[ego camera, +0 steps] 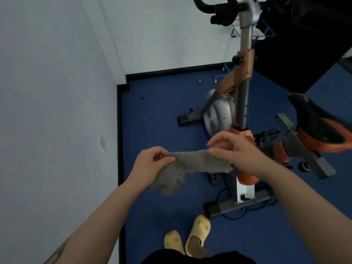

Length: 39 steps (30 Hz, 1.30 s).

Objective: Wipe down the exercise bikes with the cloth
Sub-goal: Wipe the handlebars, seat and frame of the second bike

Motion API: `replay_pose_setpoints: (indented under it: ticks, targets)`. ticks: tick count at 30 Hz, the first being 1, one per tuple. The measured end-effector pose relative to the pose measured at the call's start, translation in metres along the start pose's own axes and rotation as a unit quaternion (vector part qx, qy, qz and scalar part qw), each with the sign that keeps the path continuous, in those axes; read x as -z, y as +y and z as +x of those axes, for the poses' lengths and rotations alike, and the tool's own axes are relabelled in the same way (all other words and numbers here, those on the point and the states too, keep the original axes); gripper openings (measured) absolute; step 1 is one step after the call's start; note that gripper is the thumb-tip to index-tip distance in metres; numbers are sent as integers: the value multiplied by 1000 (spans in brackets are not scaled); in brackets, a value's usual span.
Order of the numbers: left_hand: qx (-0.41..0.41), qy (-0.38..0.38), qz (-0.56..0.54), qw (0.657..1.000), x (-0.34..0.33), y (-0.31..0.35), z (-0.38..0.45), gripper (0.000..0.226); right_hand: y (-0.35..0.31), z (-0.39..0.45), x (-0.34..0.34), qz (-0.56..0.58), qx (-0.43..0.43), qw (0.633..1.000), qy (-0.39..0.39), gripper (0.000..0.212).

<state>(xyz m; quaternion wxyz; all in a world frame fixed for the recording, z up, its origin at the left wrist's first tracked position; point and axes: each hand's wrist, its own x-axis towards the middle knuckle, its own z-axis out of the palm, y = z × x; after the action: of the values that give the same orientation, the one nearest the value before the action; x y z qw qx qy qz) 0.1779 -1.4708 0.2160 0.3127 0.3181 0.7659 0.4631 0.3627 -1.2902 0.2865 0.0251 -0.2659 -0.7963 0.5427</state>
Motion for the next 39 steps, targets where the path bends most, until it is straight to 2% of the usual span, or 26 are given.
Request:
replay_pose_setpoints:
  ticks: [1, 3, 6, 8, 9, 11, 13, 15, 18, 21, 23, 25, 29, 33, 36, 39]
  targets:
    - [16, 17, -29, 999, -3, 2, -1, 7, 3, -2, -12, -6, -6, 1000, 0, 4]
    - [79, 0, -155, 985, -8, 9, -2, 7, 7, -3, -39, -2, -1, 999, 44, 5]
    - [160, -54, -342, 924, -19, 20, -6, 19, 8, -6, -70, 21, 30, 994, 99, 9]
    - [172, -63, -390, 903, -26, 26, -11, 24, 10, -8, -79, 21, 42, 993, 108, 11]
    - [166, -64, -388, 904, -29, 29, -13, 26, 11, -8, -81, 14, 42, 994, 104, 10]
    - [142, -51, -345, 926, -36, 33, -16, 30, 14, -9, -82, 26, 33, 996, 76, 10]
    - [122, -20, -303, 945, -40, 36, -18, 24, 17, -12, -77, 105, 26, 993, 51, 9]
    - [99, -21, -263, 959, -42, 38, -18, 19, 22, -17, -68, 144, 35, 985, 86, 9]
    - [41, -95, -168, 980, -43, 44, -21, 16, 34, -24, -48, 67, 44, 986, 150, 27]
    - [-6, -184, -104, 977, -49, 53, -23, 15, 49, -40, -27, -30, 39, 994, 95, 43]
    - [-32, -224, -91, 970, -59, 61, -26, 14, 61, -56, -12, -59, 40, 996, 54, 30]
    - [-45, -235, -84, 967, -75, 70, -30, 12, 72, -77, 4, -40, 33, 998, 35, 18]
    - [-39, -209, -72, 974, -129, 79, -41, 13, 98, -127, 38, -33, 13, 998, 57, 19]
    - [-5, -180, 15, 984, -207, 78, -57, 18, 141, -182, 90, -157, -38, 983, 83, 22]
    - [17, -192, 63, 979, -268, 72, -67, 21, 187, -217, 134, -235, -98, 959, 122, 21]
    - [3, -199, 92, 976, -334, 77, -71, 16, 230, -247, 176, -288, -159, 934, 141, 19]
